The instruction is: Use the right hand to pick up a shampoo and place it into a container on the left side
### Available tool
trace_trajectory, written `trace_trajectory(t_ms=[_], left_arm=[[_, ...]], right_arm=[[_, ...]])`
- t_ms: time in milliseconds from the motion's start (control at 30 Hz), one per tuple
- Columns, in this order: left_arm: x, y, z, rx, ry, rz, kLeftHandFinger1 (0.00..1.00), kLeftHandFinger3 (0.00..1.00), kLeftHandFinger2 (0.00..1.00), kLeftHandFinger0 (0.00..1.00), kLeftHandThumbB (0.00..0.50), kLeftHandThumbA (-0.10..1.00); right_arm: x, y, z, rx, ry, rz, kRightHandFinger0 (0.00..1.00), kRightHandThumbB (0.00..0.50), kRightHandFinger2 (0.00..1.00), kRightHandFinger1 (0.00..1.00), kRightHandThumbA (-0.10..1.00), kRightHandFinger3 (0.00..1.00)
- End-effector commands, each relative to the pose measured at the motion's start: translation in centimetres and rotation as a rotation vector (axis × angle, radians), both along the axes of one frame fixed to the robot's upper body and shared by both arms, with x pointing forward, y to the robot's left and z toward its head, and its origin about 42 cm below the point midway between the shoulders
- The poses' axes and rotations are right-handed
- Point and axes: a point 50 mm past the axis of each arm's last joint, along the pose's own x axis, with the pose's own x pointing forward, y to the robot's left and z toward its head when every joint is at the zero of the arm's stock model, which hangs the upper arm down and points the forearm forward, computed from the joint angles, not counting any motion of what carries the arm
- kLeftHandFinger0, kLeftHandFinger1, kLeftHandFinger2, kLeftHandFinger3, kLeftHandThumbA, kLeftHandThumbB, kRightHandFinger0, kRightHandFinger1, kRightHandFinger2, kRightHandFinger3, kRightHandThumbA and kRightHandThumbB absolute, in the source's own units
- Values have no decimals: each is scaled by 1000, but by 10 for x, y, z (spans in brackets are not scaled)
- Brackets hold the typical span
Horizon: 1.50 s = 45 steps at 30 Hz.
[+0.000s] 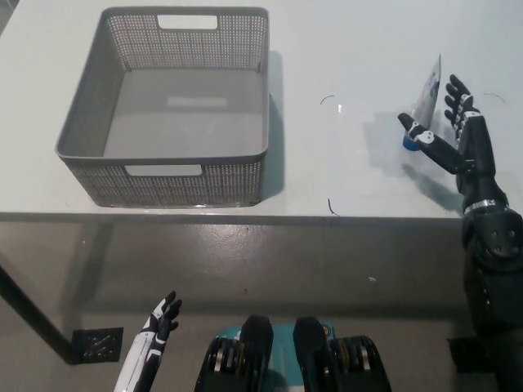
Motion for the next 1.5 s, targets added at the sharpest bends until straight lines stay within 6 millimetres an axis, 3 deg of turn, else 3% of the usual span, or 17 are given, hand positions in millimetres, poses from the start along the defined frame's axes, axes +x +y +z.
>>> trace_trajectory(t_ms=[0,633,933,1067,1233,1267,1400,1433,1467], left_arm=[[3,-1,10,-6,-70,-4,1000,1000,1000,1000,226,1000],[7,0,14,-12,-81,-12,1000,1000,1000,1000,224,1000],[11,-1,15,-6,-86,-16,1000,1000,1000,1000,236,1000],[15,-1,17,-5,-94,-20,1000,1000,1000,1000,227,1000],[20,-1,21,3,-106,-27,1000,1000,1000,1000,230,1000],[20,-1,22,1,-106,-28,1000,1000,1000,1000,225,1000],[21,-2,23,-3,-112,-34,1000,1000,1000,1000,213,1000],[21,-2,23,-8,-106,-33,1000,1000,1000,1000,224,1000],[22,-2,23,-8,-106,-34,1000,1000,1000,1000,224,1000]], right_arm=[[25,-12,40,39,-108,-36,1000,334,1000,1000,881,1000],[59,-19,45,15,-10,-54,1000,362,1000,1000,883,1000],[69,-3,50,-9,33,-30,1000,402,1000,1000,911,1000],[73,6,54,5,53,-20,1000,388,1000,1000,870,1000],[79,21,61,0,78,-13,1000,415,1000,1000,849,1000],[80,25,61,18,90,-11,1000,432,1000,1000,823,1000],[81,33,61,31,125,-42,962,394,1000,1000,610,1000],[81,34,60,15,137,-62,709,345,892,765,428,1000],[81,34,59,7,143,-79,524,308,627,589,245,752]])
